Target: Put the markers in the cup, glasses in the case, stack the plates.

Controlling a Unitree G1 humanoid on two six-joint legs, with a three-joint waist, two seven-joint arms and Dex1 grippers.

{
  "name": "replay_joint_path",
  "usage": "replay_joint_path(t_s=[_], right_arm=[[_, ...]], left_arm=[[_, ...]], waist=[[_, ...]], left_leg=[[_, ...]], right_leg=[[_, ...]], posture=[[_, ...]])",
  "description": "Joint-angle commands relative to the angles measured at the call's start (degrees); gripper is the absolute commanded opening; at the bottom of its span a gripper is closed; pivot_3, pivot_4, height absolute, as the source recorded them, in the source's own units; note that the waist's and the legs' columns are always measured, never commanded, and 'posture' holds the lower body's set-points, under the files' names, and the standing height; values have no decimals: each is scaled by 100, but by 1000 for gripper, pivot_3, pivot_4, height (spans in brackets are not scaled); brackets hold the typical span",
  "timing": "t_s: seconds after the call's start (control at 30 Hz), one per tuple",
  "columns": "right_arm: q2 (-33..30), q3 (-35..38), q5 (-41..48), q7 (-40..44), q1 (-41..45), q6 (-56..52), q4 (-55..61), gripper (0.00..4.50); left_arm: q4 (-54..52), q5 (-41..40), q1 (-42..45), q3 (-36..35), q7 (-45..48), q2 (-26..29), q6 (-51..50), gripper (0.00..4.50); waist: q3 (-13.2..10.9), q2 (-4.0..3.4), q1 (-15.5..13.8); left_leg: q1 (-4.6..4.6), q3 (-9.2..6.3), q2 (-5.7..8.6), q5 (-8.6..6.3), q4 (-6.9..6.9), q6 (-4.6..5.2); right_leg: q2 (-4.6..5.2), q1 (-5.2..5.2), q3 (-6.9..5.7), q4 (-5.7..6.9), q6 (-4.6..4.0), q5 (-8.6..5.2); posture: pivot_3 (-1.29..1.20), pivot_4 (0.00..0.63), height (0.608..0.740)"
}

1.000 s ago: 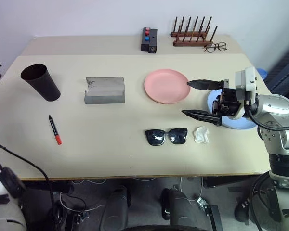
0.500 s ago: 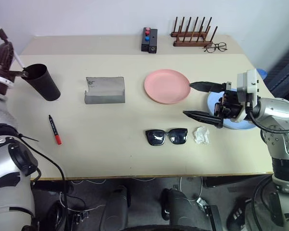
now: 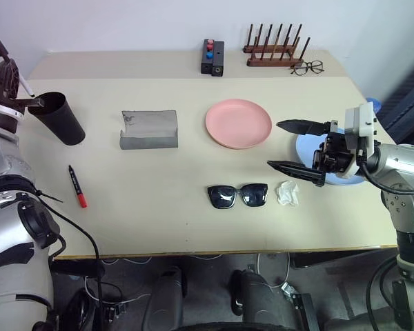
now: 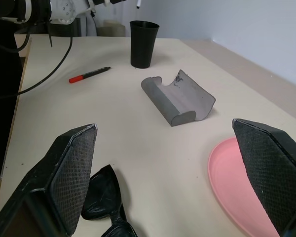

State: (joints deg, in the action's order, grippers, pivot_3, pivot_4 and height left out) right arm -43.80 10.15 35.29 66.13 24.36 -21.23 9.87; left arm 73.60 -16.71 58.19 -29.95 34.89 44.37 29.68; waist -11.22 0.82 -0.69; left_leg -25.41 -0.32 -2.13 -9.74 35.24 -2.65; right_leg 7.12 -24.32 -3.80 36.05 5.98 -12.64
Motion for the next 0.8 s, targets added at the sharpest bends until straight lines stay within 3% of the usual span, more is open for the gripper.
replay_joint_path(t_s=[0.03,0.8], right_arm=[[-106,264,136,3,-15,46,139,4500],[-226,394,240,-86,-153,-61,355,4500]], left_arm=[[-44,37,-17,3,-122,102,130,29],[61,184,-169,33,-393,-155,93,29]], waist=[[0,0,-1],[0,3,-2]], left_leg=[[0,0,0,0,0,0],[0,0,0,0,0,0]], right_leg=[[0,0,0,0,0,0],[0,0,1,0,0,0]], posture=[[0,150,740],[0,150,740]])
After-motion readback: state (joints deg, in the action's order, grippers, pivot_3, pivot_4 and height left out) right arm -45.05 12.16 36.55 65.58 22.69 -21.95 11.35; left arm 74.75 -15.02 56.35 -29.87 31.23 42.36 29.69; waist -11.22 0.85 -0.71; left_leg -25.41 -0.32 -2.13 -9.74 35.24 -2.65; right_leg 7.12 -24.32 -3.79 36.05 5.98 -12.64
